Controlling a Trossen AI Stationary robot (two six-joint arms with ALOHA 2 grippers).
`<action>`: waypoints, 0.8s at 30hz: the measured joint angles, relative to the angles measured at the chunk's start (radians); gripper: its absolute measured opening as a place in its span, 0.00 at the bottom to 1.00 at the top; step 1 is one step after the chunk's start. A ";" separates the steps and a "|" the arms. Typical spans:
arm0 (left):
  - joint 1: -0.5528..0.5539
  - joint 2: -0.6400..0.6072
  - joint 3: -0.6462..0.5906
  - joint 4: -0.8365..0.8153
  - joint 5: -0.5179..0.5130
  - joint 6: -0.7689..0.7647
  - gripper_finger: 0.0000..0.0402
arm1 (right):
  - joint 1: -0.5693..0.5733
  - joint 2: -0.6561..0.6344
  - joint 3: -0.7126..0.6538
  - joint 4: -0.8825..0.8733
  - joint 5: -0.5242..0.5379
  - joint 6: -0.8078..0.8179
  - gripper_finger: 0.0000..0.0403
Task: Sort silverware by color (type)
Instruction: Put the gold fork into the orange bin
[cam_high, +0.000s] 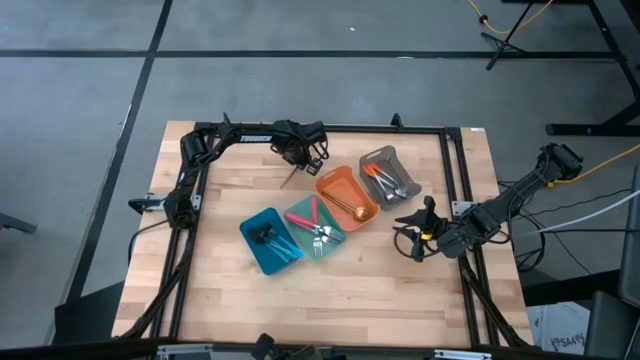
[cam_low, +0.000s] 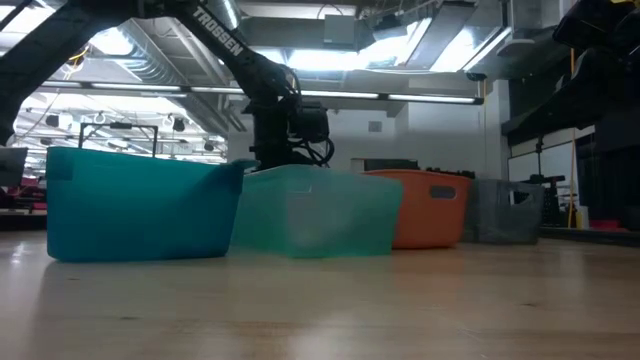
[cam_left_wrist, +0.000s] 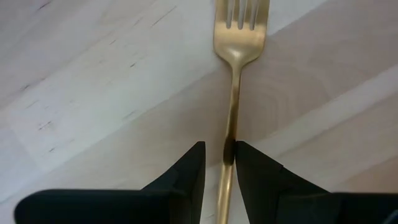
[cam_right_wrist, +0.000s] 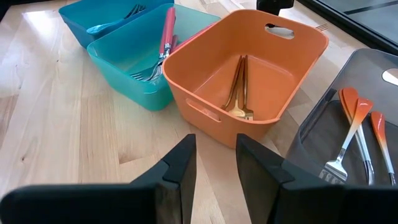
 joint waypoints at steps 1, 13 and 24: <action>0.001 0.000 0.000 0.001 0.004 0.004 0.20 | 0.000 0.000 0.000 0.000 0.000 0.000 0.26; 0.000 0.000 0.000 -0.001 0.018 0.022 0.20 | 0.000 0.000 0.000 0.000 0.000 0.000 0.26; -0.005 0.009 -0.010 -0.026 0.015 0.023 0.20 | 0.000 0.000 0.000 0.000 0.000 0.000 0.26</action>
